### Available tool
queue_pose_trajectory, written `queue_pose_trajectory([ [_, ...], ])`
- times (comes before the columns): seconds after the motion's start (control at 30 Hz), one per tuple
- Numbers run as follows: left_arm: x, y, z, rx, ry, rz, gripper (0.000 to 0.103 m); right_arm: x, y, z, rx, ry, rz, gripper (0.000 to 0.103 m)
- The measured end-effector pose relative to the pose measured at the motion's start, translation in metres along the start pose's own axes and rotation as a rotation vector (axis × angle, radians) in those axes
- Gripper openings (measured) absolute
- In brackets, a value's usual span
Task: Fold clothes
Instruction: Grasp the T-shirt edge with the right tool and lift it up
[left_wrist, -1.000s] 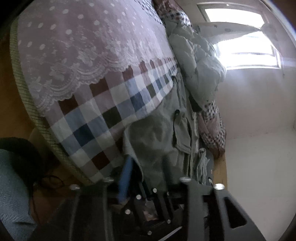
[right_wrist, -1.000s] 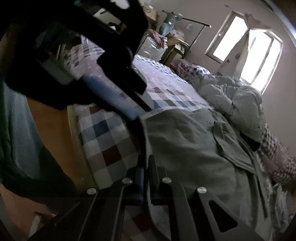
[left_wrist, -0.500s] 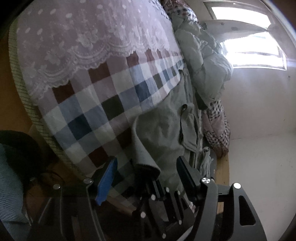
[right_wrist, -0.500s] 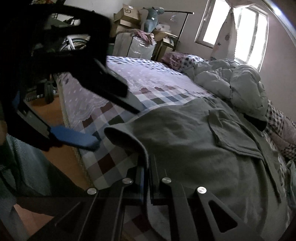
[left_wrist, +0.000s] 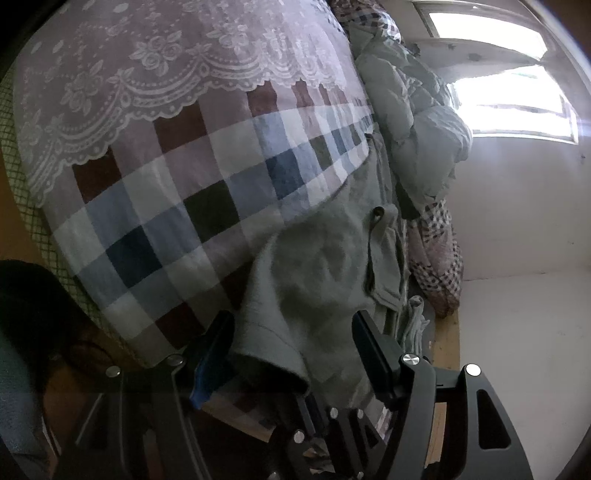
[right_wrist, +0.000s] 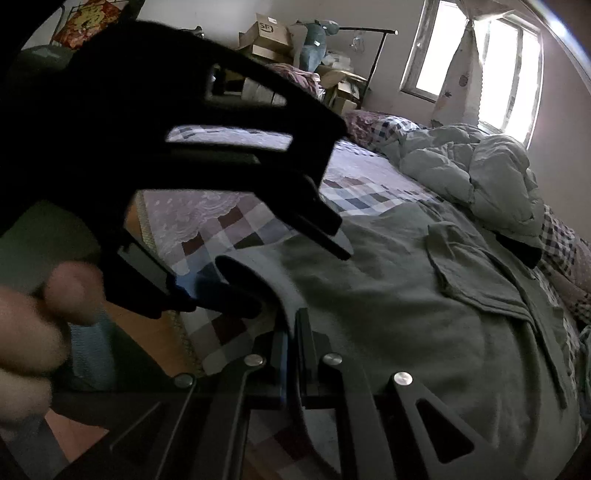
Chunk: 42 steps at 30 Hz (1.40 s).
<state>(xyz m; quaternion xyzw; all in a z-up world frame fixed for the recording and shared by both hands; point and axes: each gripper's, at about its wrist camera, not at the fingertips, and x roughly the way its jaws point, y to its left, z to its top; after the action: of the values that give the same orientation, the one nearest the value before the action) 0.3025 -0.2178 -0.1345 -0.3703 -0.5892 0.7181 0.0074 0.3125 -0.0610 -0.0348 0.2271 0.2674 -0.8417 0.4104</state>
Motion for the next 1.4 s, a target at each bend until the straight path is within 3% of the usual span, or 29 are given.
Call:
queue_pose_trajectory([
  [0.1,0.0,-0.001,0.0,0.012,-0.011,0.0,0.068,-0.001,0.0,0.0,0.002,-0.002,0.002,0.002],
  [0.23,0.002,-0.002,0.001,0.023,0.0,-0.001,0.054,-0.002,0.0,0.0,0.004,-0.003,0.002,0.002],
  [0.37,0.004,-0.001,0.001,0.03,0.01,0.007,0.047,-0.001,-0.001,0.001,0.006,-0.002,0.003,0.002],
  [0.43,0.003,-0.002,0.001,0.04,0.011,0.012,0.033,-0.002,-0.001,0.001,0.006,-0.001,0.004,0.002],
  [0.6,0.0,-0.005,0.0,0.06,-0.004,0.009,0.013,-0.002,-0.002,0.001,0.007,0.001,0.004,0.002],
  [0.7,-0.002,-0.007,0.0,0.069,-0.011,0.001,0.008,-0.002,-0.002,0.0,0.003,0.003,-0.003,0.002],
  [0.9,-0.008,-0.013,0.002,0.096,-0.036,0.011,0.007,-0.003,0.004,-0.002,-0.036,-0.007,-0.052,0.008],
  [1.07,-0.017,-0.02,0.003,0.114,-0.059,-0.014,0.007,-0.007,0.009,-0.006,-0.085,-0.026,-0.118,0.035],
  [1.4,-0.038,-0.036,0.004,0.149,-0.091,-0.12,0.007,-0.009,0.008,-0.016,-0.17,-0.03,-0.238,0.038],
])
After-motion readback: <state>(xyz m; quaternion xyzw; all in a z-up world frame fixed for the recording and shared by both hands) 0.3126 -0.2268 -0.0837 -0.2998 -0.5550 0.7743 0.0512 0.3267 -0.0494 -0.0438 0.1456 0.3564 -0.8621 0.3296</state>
